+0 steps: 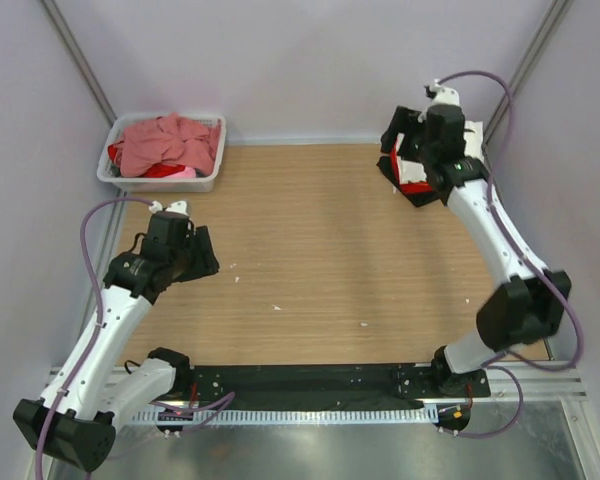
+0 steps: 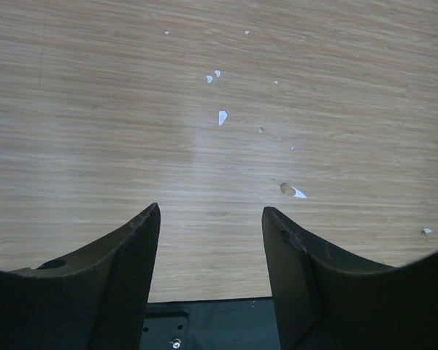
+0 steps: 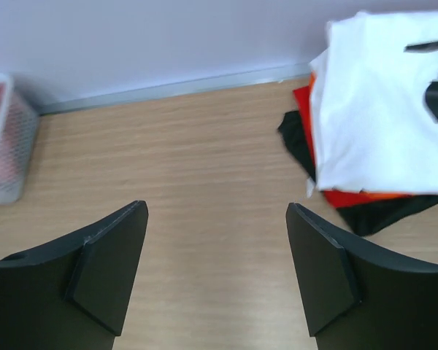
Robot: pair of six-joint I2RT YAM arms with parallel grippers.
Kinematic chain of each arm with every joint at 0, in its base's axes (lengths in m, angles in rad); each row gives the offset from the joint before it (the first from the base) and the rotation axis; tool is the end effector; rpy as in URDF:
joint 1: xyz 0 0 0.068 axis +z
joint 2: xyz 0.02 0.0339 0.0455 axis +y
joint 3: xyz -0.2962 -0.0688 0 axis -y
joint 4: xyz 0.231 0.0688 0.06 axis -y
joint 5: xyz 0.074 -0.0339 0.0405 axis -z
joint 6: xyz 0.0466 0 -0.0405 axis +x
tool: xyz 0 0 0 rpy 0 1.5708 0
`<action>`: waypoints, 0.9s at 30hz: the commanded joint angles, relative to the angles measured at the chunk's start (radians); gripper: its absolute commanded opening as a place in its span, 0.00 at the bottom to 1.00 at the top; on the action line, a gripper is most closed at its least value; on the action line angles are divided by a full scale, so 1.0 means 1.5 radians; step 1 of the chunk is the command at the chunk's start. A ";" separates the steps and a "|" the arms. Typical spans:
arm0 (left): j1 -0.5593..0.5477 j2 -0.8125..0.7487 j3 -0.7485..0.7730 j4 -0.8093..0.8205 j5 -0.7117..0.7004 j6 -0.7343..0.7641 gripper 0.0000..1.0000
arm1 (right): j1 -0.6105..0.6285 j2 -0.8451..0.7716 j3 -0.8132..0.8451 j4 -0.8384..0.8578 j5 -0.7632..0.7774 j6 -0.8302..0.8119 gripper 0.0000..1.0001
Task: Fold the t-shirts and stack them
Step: Reset both grippers
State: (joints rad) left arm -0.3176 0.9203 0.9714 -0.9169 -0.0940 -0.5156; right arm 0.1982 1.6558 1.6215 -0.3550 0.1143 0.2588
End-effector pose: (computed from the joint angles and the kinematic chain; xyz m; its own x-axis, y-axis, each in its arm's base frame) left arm 0.1403 -0.0415 0.3292 -0.7543 -0.2688 -0.5990 -0.1365 0.9566 -0.2573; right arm 0.3828 0.0715 0.4150 -0.3833 0.1823 -0.9054 0.0061 0.9808 0.1949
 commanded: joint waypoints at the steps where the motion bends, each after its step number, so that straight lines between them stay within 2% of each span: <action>1: 0.004 -0.015 0.003 0.015 -0.019 -0.001 0.60 | -0.005 -0.163 -0.202 0.079 -0.131 0.080 0.83; 3: 0.004 -0.019 0.008 0.013 -0.024 0.000 0.62 | 0.000 -0.227 -0.299 0.146 -0.219 0.174 0.84; 4: 0.004 -0.021 0.008 0.010 -0.029 -0.001 0.66 | 0.005 -0.283 -0.390 0.208 -0.245 0.214 0.85; 5: 0.004 -0.024 0.007 0.013 -0.034 -0.004 0.71 | 0.018 -0.304 -0.432 0.231 -0.285 0.239 0.87; 6: 0.005 -0.029 0.010 0.011 -0.052 -0.008 0.85 | 0.060 -0.327 -0.471 0.275 -0.295 0.260 0.89; 8: 0.004 -0.031 0.018 0.006 -0.078 -0.017 0.99 | 0.119 -0.376 -0.550 0.269 -0.254 0.258 0.97; 10: 0.005 -0.026 0.040 0.000 -0.105 -0.021 1.00 | 0.197 -0.423 -0.596 0.241 -0.206 0.256 0.98; 13: 0.005 -0.011 0.071 0.004 -0.110 -0.038 1.00 | 0.252 -0.479 -0.660 0.241 -0.158 0.271 0.98; 17: 0.005 0.013 0.119 0.009 -0.164 -0.046 1.00 | 0.261 -0.580 -0.727 0.241 -0.126 0.286 0.99; 21: 0.005 0.024 0.162 0.012 -0.207 -0.038 1.00 | 0.261 -0.633 -0.771 0.241 -0.098 0.281 1.00; 27: 0.005 0.011 0.212 0.045 -0.280 0.002 1.00 | 0.261 -0.649 -0.809 0.254 -0.098 0.274 0.98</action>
